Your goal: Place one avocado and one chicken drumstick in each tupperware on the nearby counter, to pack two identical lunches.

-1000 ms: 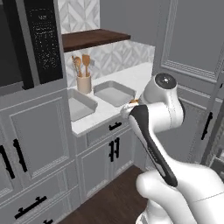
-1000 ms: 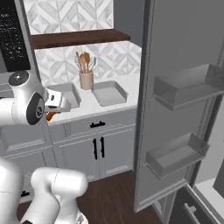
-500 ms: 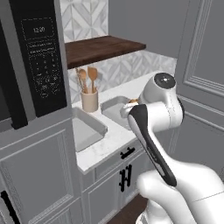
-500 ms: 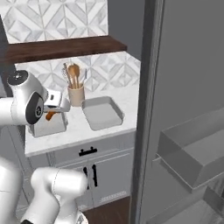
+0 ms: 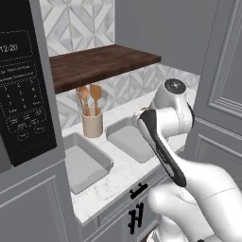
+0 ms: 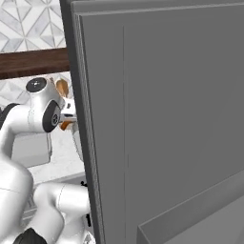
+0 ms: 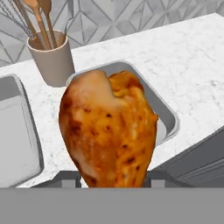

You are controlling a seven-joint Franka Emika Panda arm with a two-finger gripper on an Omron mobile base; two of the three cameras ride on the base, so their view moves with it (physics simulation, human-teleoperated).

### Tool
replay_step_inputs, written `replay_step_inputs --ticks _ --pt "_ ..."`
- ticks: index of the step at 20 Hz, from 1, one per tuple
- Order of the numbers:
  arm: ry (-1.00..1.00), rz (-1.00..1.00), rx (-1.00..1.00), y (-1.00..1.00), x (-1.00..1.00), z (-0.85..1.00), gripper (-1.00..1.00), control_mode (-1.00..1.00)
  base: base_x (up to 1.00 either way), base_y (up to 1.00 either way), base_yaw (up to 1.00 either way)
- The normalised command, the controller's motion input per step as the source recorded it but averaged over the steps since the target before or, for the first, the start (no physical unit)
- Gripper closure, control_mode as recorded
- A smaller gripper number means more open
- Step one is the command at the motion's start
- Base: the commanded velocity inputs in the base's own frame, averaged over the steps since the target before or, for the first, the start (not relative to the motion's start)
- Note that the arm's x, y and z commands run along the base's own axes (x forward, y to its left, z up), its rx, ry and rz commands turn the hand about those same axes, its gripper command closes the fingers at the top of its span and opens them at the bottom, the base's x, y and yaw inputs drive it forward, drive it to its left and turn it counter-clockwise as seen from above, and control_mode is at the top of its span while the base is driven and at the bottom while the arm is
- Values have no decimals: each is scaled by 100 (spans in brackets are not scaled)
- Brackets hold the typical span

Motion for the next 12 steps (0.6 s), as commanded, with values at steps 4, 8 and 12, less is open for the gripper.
replay_step_inputs --ticks 4,8,12 --pt "0 0 -8 -2 100 -71 100 -100 0 0 0" --pt "4 0 -1 0 100 -64 100 -100 0 0 0" --pt "16 3 0 -6 66 -45 100 -100 0 0 0"
